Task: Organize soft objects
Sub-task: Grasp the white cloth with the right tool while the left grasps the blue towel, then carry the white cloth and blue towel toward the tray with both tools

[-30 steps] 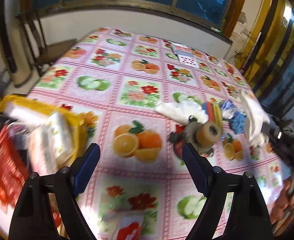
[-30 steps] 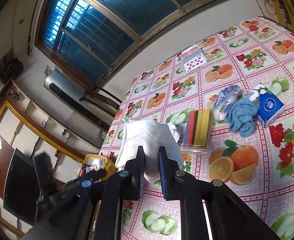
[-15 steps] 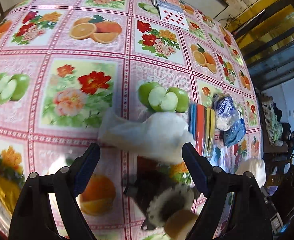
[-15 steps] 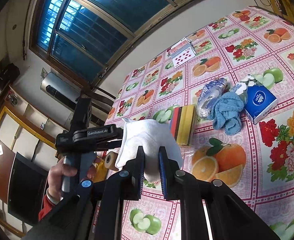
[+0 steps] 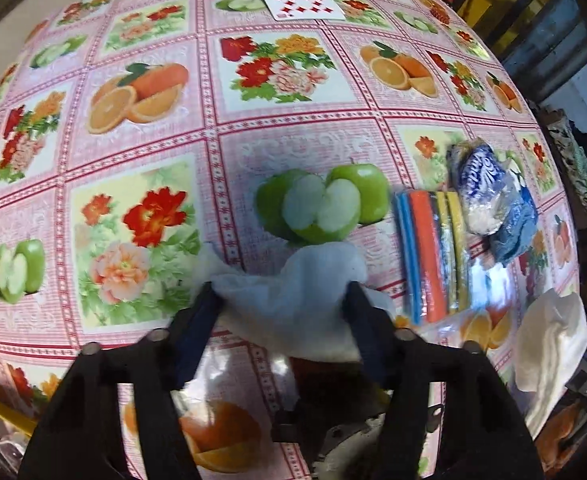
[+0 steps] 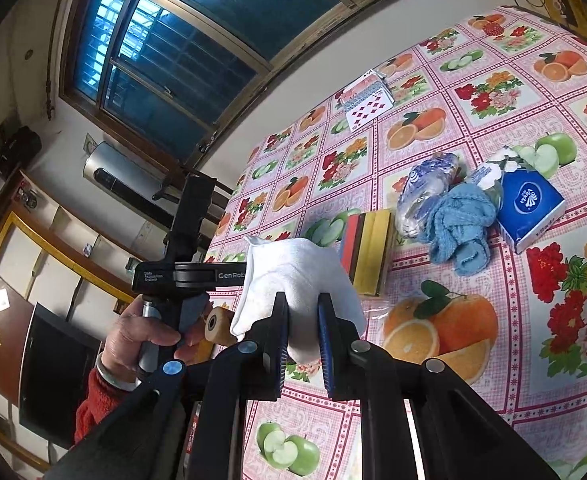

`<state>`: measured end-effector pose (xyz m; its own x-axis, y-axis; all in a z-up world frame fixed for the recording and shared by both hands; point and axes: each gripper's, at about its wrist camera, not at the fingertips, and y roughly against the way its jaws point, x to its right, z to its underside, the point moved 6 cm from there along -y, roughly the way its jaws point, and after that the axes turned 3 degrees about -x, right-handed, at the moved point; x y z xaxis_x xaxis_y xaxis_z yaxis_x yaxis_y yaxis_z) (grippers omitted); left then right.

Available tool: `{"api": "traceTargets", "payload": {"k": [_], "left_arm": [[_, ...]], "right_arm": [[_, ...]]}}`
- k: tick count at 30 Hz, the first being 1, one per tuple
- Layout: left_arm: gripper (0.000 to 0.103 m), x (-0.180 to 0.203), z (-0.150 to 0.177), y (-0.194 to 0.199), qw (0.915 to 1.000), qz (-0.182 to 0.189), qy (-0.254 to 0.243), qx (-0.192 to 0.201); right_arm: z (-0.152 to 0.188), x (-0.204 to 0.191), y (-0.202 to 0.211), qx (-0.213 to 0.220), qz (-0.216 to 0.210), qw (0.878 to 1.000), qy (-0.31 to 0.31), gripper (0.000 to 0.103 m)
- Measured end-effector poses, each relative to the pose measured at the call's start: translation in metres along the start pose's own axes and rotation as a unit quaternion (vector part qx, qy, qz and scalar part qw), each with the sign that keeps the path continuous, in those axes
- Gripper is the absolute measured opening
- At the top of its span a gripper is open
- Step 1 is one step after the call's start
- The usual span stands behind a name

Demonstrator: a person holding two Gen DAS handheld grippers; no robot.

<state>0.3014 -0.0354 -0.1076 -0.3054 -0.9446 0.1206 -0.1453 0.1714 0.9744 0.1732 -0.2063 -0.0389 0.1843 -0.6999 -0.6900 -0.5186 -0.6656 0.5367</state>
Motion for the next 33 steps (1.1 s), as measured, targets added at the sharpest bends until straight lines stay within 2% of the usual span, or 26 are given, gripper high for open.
{"api": "traceTargets", "payload": {"k": [3,6,12,17,22,26,31,33], "left_arm": [[0.027,-0.014,0.002,0.004,0.9999,0.000,0.011,0.008],[0.019,-0.025,0.009,0.011,0.9993,-0.006,0.024,0.028],[0.017,-0.044,0.028,0.039,0.9955,-0.028,0.051,0.075],[0.017,-0.055,0.057,0.083,0.9872,-0.066,0.061,0.132],[0.018,-0.065,0.097,0.123,0.9758,-0.098,0.067,0.184],[0.018,-0.085,0.144,0.152,0.9636,-0.121,0.085,0.223],[0.018,-0.112,0.204,0.172,0.9455,-0.169,0.111,0.255],[0.018,-0.124,0.227,0.176,0.9405,-0.178,0.126,0.260]], "right_arm": [[0.002,-0.003,0.000,0.000,-0.003,1.000,-0.004,0.016],[0.003,-0.007,0.001,0.002,-0.004,1.000,-0.004,0.016],[0.005,-0.031,0.006,0.008,-0.014,1.000,0.017,0.015],[0.013,-0.064,0.004,0.002,-0.031,0.999,0.039,0.017],[0.029,-0.106,-0.007,-0.014,-0.054,0.996,0.068,0.017],[0.051,-0.146,-0.029,-0.037,-0.075,0.992,0.092,0.017],[0.083,-0.195,-0.061,-0.074,-0.100,0.985,0.122,0.017],[0.097,-0.217,-0.075,-0.090,-0.108,0.980,0.139,0.016]]}}
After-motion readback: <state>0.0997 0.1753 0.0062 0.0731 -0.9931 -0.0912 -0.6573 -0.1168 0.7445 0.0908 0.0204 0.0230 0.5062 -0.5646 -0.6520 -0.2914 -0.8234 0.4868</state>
